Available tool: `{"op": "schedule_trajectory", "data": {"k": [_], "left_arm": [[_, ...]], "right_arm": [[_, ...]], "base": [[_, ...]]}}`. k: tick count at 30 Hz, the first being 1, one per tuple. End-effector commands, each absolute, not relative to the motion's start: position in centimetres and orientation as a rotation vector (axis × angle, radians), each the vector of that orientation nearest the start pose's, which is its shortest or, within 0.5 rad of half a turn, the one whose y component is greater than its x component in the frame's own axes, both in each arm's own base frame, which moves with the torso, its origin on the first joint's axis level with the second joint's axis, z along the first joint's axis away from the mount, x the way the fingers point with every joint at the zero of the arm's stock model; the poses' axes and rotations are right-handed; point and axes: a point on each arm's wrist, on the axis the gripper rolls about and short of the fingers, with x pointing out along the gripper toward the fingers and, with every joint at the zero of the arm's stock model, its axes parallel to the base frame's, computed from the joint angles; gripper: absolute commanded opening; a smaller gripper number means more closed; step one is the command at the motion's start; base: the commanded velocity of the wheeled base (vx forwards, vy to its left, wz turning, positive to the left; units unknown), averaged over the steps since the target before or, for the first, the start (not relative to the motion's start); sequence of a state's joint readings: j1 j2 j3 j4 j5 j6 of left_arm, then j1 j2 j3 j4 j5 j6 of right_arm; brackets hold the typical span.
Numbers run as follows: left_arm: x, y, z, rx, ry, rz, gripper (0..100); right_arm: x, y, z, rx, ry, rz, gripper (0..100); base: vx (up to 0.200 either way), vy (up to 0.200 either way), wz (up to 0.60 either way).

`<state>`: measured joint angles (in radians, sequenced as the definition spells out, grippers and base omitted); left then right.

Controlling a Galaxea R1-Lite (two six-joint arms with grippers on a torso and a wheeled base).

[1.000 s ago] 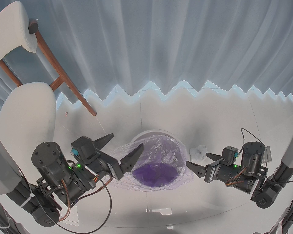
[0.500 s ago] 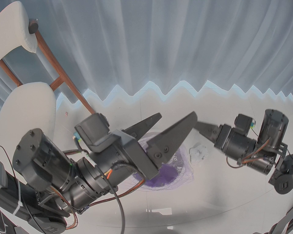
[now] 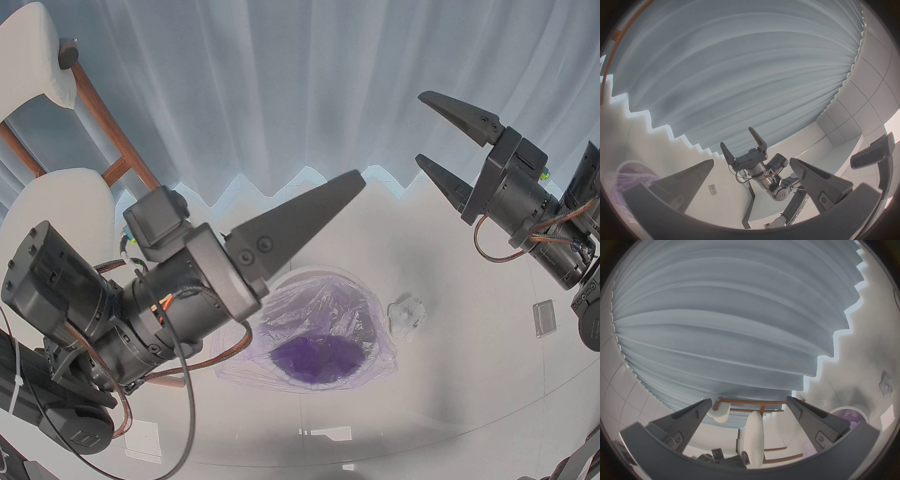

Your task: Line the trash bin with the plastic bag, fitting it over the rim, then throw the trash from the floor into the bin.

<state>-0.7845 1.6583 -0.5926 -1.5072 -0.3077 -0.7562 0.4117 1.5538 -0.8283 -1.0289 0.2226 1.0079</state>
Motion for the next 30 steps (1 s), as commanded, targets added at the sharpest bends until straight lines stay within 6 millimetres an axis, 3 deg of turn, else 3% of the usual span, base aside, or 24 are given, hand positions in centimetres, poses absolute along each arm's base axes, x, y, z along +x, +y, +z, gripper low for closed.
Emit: {"op": "schedule_trajectory", "data": {"k": [1, 6, 7, 10, 16, 20, 24, 30], "left_arm": [[17.8, -17.6, 23.7, -0.756, -0.084, -1.191, 100], [17.5, -17.3, 23.9, -0.63, -0.147, -1.185, 100], [17.4, -17.2, 23.3, -0.516, -0.13, -1.167, 100], [17.7, -17.0, 23.0, -0.395, -0.05, -1.174, 100], [18.7, -16.5, 26.2, -0.341, 0.056, -1.172, 100], [19.9, -15.4, 26.0, -0.297, 0.11, -1.104, 100], [21.3, -14.2, 24.7, -0.24, 0.124, -1.082, 100], [23.2, -14.9, 24.5, -0.214, 0.126, -1.135, 100]], "right_arm": [[24.7, 10.2, 25.6, 0.924, 0.057, 0.753, 100], [23.2, 10.3, 25.1, 0.827, 0.069, 0.802, 100], [22.2, 10.2, 24.6, 0.754, 0.078, 0.818, 100], [22.1, 10.2, 23.9, 0.639, 0.087, 0.797, 100], [21.8, 10.1, 21.5, 0.454, 0.126, 0.767, 100], [21.6, 10.1, 21.2, 0.358, 0.096, 0.76, 100], [21.9, 10.1, 21.6, 0.347, 0.077, 0.735, 100], [24.1, 11.0, 21.9, 0.332, 0.091, 0.732, 100]], "base": [[0.0, 0.0, 0.0], [0.0, 0.0, 0.0], [0.0, 0.0, 0.0], [0.0, 0.0, 0.0], [0.0, 0.0, 0.0], [0.0, 0.0, 0.0], [0.0, 0.0, 0.0], [0.0, 0.0, 0.0]]}}
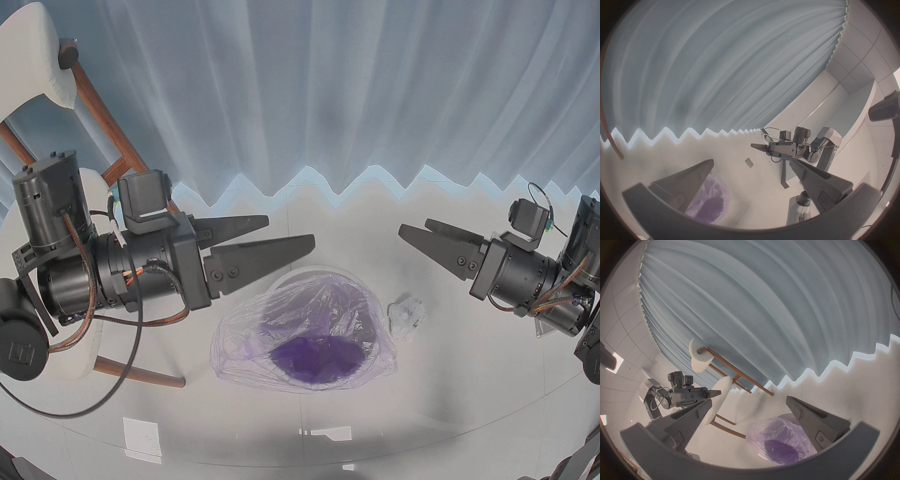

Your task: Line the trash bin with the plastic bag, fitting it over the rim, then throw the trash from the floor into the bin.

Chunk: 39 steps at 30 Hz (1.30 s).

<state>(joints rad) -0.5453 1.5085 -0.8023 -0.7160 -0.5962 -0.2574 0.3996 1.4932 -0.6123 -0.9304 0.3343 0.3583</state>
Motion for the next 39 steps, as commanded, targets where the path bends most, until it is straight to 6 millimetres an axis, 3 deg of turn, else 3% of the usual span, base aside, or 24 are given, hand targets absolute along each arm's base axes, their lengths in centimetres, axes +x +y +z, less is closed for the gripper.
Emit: {"op": "schedule_trajectory", "data": {"k": [1, 10, 11, 20, 21, 24, 25, 31, 32, 39], "left_arm": [[23.6, -15.1, 24.5, -0.207, 0.122, -1.137, 100], [26.0, -14.6, 23.3, -0.144, 0.103, -1.079, 100], [27.1, -14.4, 21.8, -0.126, 0.09, -1.051, 100], [28.8, -14.1, 17.7, -0.031, 0.038, -1.003, 100], [29.1, -14.1, 16.3, 0.018, 0.054, -1.002, 100], [29.3, -14.2, 15.9, 0.036, 0.057, -1.003, 100], [30.1, -13.6, 14.7, 0.082, 0.069, -0.981, 100], [31.0, -13.1, 13.2, 0.131, 0.082, -0.987, 100], [31.6, -13.1, 12.3, 0.141, 0.079, -1.001, 100], [32.8, -13.4, 9.9, 0.135, 0.101, -0.997, 100]], "right_arm": [[24.5, 11.1, 22.2, 0.329, 0.087, 0.731, 100], [26.7, 11.9, 23.1, 0.274, 0.114, 0.722, 100], [27.0, 11.8, 22.5, 0.227, 0.117, 0.714, 100], [26.7, 10.6, 20.5, 0.155, 0.161, 0.678, 100], [26.7, 10.7, 20.0, 0.153, 0.184, 0.679, 100], [26.8, 10.8, 19.7, 0.151, 0.191, 0.675, 100], [27.6, 10.8, 18.0, 0.116, 0.232, 0.662, 100], [27.8, 10.9, 15.1, 0.05, 0.316, 0.655, 100], [28.1, 11.2, 13.5, 0.03, 0.368, 0.664, 100], [30.7, 12.1, 9.4, 0.009, 0.37, 0.617, 100]], "base": [[0.0, 0.0, 0.0], [0.0, 0.0, 0.0], [0.0, 0.0, 0.0], [0.0, 0.0, 0.0], [0.0, 0.0, 0.0], [0.0, 0.0, 0.0], [0.0, 0.0, 0.0], [0.0, 0.0, 0.0], [0.0, 0.0, 0.0], [0.0, 0.0, 0.0]]}}
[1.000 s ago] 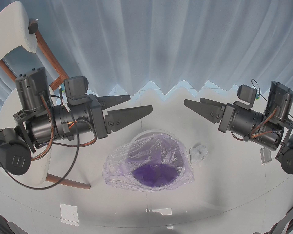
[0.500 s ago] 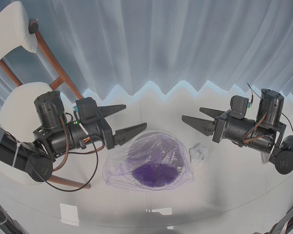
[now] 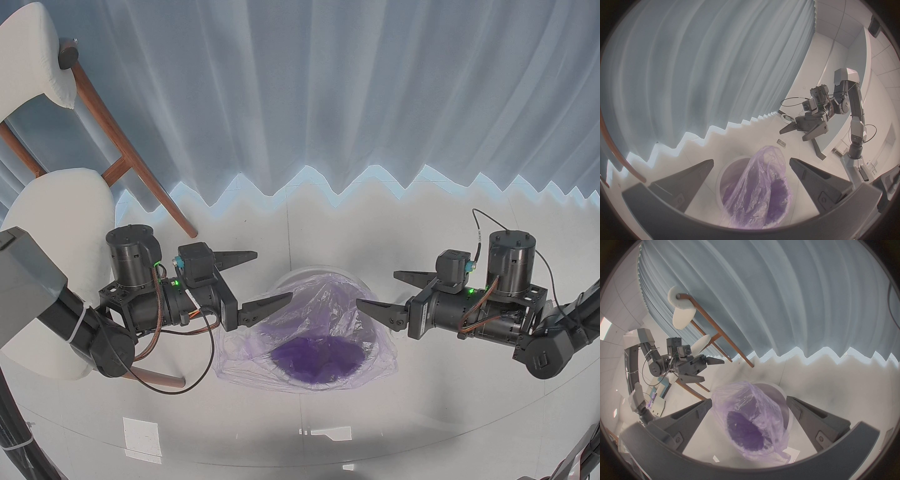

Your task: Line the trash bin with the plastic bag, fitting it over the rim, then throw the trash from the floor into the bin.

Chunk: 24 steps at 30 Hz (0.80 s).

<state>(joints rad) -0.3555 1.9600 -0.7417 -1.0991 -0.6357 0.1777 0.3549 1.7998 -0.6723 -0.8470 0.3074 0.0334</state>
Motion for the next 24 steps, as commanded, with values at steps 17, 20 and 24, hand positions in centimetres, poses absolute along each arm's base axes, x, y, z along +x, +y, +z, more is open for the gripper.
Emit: {"op": "schedule_trajectory", "data": {"k": [17, 20, 24], "left_arm": [[34.9, -13.1, 6.8, 0.121, 0.165, -0.974, 100], [34.8, -13.2, 6.6, 0.116, 0.173, -0.98, 100], [34.8, -13.1, 6.4, 0.115, 0.18, -0.979, 100]], "right_arm": [[32.6, 12.5, 6.5, -0.008, 0.323, 0.586, 100], [32.5, 12.2, 6.7, -0.007, 0.32, 0.578, 100], [32.3, 11.6, 7.2, -0.005, 0.313, 0.566, 100]], "base": [[0.0, 0.0, 0.0], [0.0, 0.0, 0.0], [0.0, 0.0, 0.0]]}}
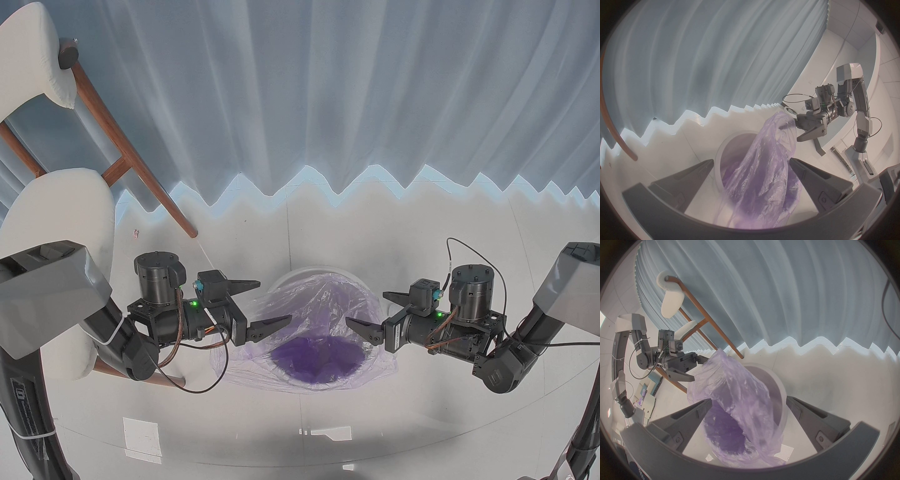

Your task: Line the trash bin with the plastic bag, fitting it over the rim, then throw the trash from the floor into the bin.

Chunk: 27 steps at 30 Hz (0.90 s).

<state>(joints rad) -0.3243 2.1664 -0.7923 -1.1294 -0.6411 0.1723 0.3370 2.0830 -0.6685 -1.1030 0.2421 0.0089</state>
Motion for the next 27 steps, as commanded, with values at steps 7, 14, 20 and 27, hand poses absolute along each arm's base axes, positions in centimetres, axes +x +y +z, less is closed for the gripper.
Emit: {"op": "schedule_trajectory", "data": {"k": [7, 14, 20, 27], "left_arm": [[35.1, -13.2, 5.7, 0.107, 0.198, -0.977, 0], [35.3, -13.3, 6.0, 0.076, 0.201, -0.978, 0], [36.0, -13.4, 7.3, -0.023, 0.201, -0.96, 0], [38.2, -13.1, 7.9, -0.024, 0.155, -0.919, 0]], "right_arm": [[32.6, 11.7, 6.9, -0.005, 0.318, 0.563, 0], [33.2, 11.8, 6.6, -0.004, 0.312, 0.555, 0], [34.9, 10.8, 8.1, 0.015, 0.24, 0.503, 0], [37.2, 10.2, 9.0, 0.075, 0.186, 0.463, 0]], "base": [[0.0, 0.0, 0.0], [0.0, 0.0, 0.0], [0.0, 0.0, 0.0], [0.0, 0.0, 0.0]]}}
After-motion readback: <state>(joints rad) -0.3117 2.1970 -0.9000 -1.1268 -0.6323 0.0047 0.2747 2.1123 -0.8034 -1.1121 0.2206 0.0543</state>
